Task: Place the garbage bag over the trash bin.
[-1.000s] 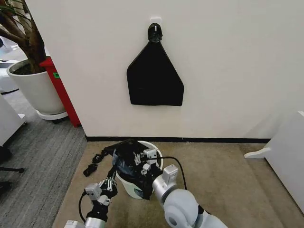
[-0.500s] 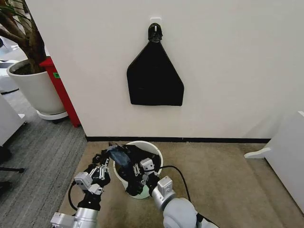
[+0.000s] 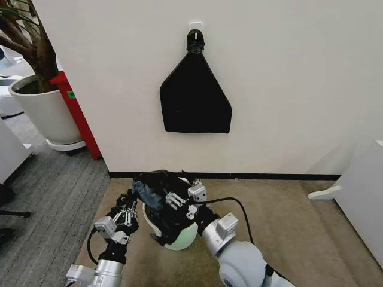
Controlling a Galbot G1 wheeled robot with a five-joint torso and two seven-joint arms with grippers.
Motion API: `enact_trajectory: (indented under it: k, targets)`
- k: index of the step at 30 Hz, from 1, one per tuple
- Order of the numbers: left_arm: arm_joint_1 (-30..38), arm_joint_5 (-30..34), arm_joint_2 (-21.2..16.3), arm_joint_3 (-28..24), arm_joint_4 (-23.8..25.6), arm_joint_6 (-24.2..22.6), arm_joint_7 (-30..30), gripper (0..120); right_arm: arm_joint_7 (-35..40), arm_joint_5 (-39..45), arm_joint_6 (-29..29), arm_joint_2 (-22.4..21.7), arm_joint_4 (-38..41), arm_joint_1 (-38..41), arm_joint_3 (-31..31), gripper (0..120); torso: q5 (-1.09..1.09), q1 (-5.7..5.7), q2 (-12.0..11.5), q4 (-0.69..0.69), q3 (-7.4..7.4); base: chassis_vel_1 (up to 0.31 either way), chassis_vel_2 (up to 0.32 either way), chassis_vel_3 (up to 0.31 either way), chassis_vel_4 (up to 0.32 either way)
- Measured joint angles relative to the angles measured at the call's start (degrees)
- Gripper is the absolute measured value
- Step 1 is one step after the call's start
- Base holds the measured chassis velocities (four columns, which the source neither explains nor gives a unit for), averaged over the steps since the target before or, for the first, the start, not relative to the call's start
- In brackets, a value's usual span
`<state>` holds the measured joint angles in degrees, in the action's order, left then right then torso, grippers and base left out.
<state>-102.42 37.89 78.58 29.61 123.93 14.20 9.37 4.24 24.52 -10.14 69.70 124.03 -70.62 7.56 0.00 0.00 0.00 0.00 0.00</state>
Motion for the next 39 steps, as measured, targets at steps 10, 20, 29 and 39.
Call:
enact_trajectory:
  k: [10, 20, 29, 39]
  targets:
    - [0.1, -0.1, -0.1, 0.1, -0.1, -0.2, 0.0, 0, -5.1, -1.4, -0.7, -3.4, -2.6, 5.9, 3.5, 100, 0.00, 0.00, 0.0, 0.00, 0.00, 0.000, 0.000, 0.000, 0.000]
    - [0.1, -0.5, 0.1, -0.7, -0.8, -0.3, 0.0, 0, -5.2, -6.0, -0.9, -2.5, -7.4, 10.3, 8.4, 99, 0.00, 0.00, 0.0, 0.00, 0.00, 0.000, 0.000, 0.000, 0.000]
    - [-0.2, -0.5, 0.2, -1.3, -0.8, -0.3, -0.1, 0, -5.1, -6.9, 0.1, -1.7, -9.9, 10.9, 9.6, 77, -0.01, 0.00, 0.0, 0.00, 0.00, 0.000, 0.000, 0.000, 0.000]
    - [-0.4, -0.6, 0.1, -1.3, -0.4, -0.3, 0.1, 0, -4.7, -6.6, 0.8, -1.8, -10.4, 11.1, 9.6, 50, 0.00, 0.00, 0.0, 0.00, 0.00, 0.000, 0.000, 0.000, 0.000]
